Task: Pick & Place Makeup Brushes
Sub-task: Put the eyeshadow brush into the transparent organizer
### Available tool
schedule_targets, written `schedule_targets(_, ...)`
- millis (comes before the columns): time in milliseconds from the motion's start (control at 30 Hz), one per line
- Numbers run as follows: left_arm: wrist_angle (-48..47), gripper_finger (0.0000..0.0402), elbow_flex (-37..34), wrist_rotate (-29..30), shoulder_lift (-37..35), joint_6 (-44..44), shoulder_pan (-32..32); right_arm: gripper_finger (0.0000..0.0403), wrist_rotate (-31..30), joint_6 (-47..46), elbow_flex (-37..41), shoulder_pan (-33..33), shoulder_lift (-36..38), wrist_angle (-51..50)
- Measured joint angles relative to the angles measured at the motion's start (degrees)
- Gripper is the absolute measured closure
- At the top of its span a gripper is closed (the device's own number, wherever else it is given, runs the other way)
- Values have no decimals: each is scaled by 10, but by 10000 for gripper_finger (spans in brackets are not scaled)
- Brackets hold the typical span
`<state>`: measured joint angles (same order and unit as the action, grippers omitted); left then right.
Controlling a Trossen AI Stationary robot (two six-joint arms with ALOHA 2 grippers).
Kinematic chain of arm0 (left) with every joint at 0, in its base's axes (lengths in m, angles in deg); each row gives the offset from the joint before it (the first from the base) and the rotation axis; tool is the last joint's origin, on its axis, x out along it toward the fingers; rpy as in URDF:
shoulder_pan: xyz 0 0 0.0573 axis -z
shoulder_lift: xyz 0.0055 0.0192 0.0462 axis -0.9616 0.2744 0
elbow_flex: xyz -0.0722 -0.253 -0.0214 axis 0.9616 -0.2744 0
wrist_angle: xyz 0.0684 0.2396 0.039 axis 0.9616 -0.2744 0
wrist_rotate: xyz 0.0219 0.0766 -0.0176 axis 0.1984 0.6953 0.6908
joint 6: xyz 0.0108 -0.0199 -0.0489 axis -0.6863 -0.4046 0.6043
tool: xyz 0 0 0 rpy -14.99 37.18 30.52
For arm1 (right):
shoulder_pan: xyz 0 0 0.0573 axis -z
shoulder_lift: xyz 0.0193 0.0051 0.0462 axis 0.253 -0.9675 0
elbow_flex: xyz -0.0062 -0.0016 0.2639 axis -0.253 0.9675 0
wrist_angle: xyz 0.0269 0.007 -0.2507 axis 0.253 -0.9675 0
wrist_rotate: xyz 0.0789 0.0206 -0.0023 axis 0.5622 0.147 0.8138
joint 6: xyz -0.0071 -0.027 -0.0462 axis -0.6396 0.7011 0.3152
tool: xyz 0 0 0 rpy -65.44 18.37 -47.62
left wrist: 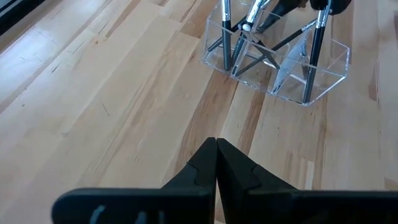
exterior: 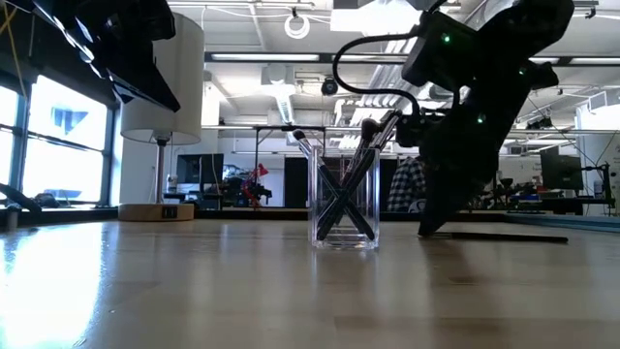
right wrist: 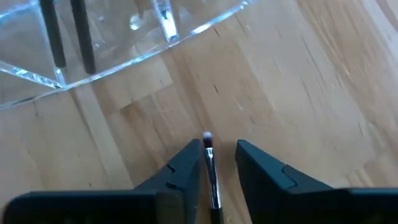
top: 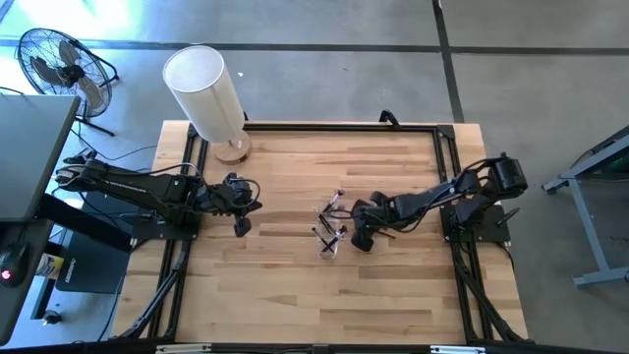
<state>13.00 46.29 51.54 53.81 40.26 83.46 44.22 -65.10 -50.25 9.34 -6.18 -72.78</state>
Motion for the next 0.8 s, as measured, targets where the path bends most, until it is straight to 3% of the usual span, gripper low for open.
schedule_targets(200,0,401,0,0,0,0,0,391,8,49,0,1,-1,9)
schedule_targets(567,0,401,0,-19,0,6,0,402,27,-51,4,-24,47,-76)
schedule_targets(800,0,401,0,-25,0,7,0,402,-20,-118,3,-63,125,-94)
